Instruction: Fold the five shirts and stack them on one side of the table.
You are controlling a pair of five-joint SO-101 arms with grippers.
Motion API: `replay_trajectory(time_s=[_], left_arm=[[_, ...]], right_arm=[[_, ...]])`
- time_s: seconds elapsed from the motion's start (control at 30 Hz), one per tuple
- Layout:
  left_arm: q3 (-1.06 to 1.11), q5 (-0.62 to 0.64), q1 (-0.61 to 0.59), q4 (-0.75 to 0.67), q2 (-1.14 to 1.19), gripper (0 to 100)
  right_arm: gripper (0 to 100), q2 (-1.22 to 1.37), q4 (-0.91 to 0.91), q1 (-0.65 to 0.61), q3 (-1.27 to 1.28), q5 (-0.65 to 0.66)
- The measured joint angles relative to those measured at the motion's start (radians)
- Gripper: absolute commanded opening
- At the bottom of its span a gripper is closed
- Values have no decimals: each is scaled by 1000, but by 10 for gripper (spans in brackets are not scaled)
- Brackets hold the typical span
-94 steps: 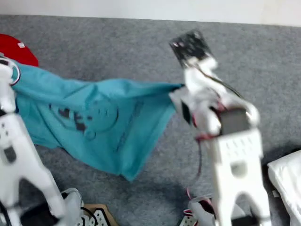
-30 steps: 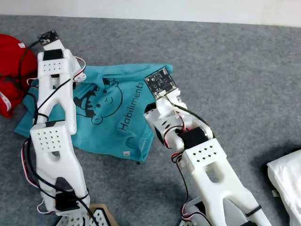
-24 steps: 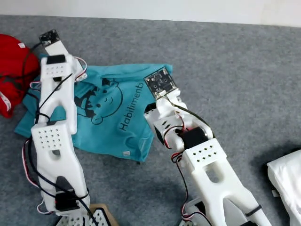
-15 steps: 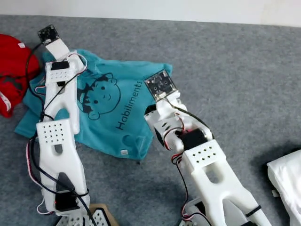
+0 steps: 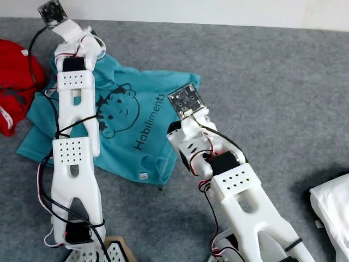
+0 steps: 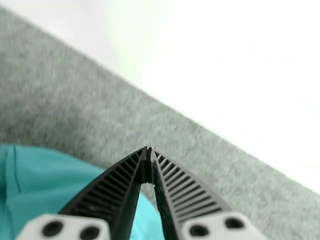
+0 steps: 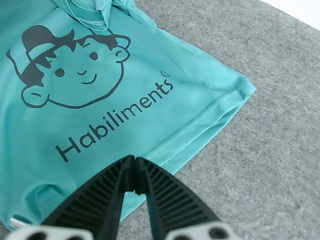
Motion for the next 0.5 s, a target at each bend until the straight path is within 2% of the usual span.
replay_trajectory(time_s=[0.13,0.23,0.33,0.5], left_arm=[[-8,0,-3,3,0,7],[-21,0,-3,132,0,7],[-81,0,-3,390,2,7],[-267,0,-3,918,0,7]], right_arm=[[6,0,0,0,6,0],[6,0,0,0,6,0],[6,0,0,0,6,0],[6,0,0,-2,6,0]])
